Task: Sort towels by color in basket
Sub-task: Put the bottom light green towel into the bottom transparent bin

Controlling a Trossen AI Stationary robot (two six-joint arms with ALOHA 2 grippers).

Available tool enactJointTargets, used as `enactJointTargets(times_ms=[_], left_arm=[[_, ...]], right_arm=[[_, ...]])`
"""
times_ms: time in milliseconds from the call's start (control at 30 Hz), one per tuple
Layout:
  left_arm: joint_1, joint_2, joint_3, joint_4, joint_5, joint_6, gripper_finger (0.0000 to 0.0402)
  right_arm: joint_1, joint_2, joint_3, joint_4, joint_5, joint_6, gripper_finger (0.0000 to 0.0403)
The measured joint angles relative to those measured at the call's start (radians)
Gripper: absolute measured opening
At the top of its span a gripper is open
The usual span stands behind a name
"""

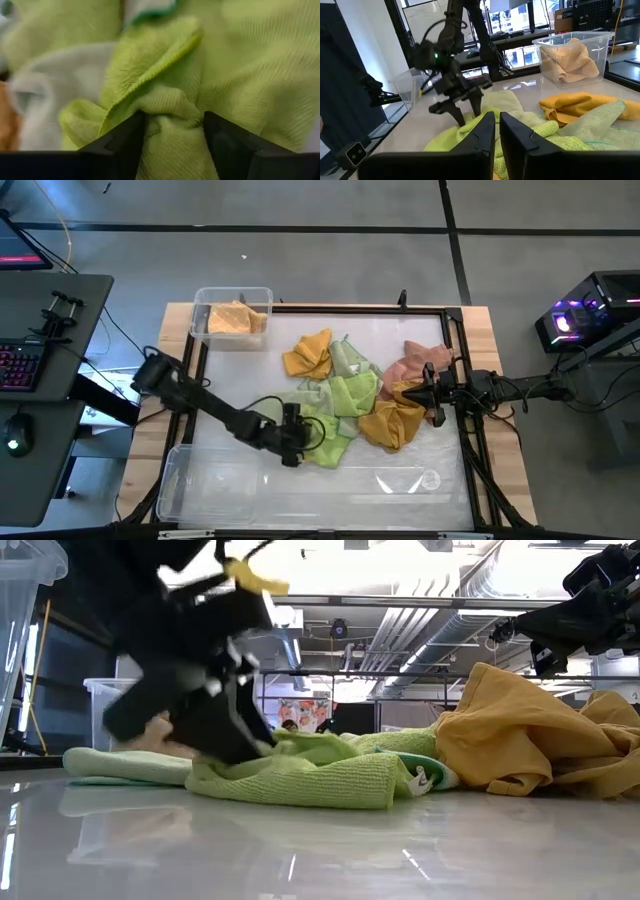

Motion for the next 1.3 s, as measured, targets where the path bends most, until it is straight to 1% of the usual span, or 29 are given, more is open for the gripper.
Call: enactJointTargets(times_ms=[67,167,267,300,333,467,567,633,733,867,967,1033,1100,1200,1233,1300], left_arm=[[-0.014,0.027,0.001,0.025,-0.009,0.024,0.0175],[-0.044,0.04,0.026,0.019,-0.051,0.064,0.0121],[-0.08,0.014,0.115,-0.071,-0.161,0.131,0.0045],[-0.091,-0.004,0.16,-0.111,-0.204,0.167,0.0024],[-0.103,-0.023,0.207,-0.154,-0.248,0.201,0.0013],[-0.143,-0.087,0.395,-0.284,-0.446,0.373,0.0021],[-0.176,-0.142,0.523,-0.287,-0.569,0.541,0.0013],[-0.204,-0.179,0.598,-0.276,-0.606,0.612,0.0005],[-0.258,-0.226,0.684,-0.269,-0.581,0.626,0.0004],[-0.344,-0.286,0.758,-0.272,-0.553,0.563,0.0004],[-0.42,-0.328,0.782,-0.322,-0.539,0.405,0.0004],[-0.472,-0.35,0.783,-0.397,-0.505,0.262,0.0004],[-0.533,-0.357,0.784,-0.508,-0.5,0.155,0.0003],[-0.618,-0.344,0.781,-0.688,-0.57,0.024,0.0003],[-0.642,-0.339,0.781,-0.734,-0.595,-0.025,0.0003],[-0.684,-0.336,0.781,-0.789,-0.609,-0.125,0.0003]], right_arm=[[0.0,0.0,0.0,0.0,0.0,0.0,0.0022],[0.0,0.0,0.0,0.0,0.0,0.0,0.0022],[0.0,0.0,0.0,0.0,0.0,0.0,0.0022],[0.0,0.0,0.0,0.0,0.0,0.0,0.0022],[0.0,0.0,0.0,0.0,0.0,0.0,0.0022],[0.0,0.0,0.0,0.0,0.0,0.0,0.0022],[0.0,0.0,0.0,0.0,0.0,0.0,0.0022],[0.0,0.0,0.0,0.0,0.0,0.0,0.0022],[0.0,0.0,0.0,0.0,0.0,0.0,0.0022],[0.0,0.0,0.0,0.0,0.0,0.0,0.0022],[0.0,0.0,0.0,0.0,0.0,0.0,0.0022],[0.0,0.0,0.0,0.0,0.0,0.0,0.0022],[0.0,0.0,0.0,0.0,0.0,0.0,0.0022],[0.0,0.0,0.0,0.0,0.0,0.0,0.0022],[0.0,0.0,0.0,0.0,0.0,0.0,0.0022],[0.0,0.0,0.0,0.0,0.0,0.0,0.0022]])
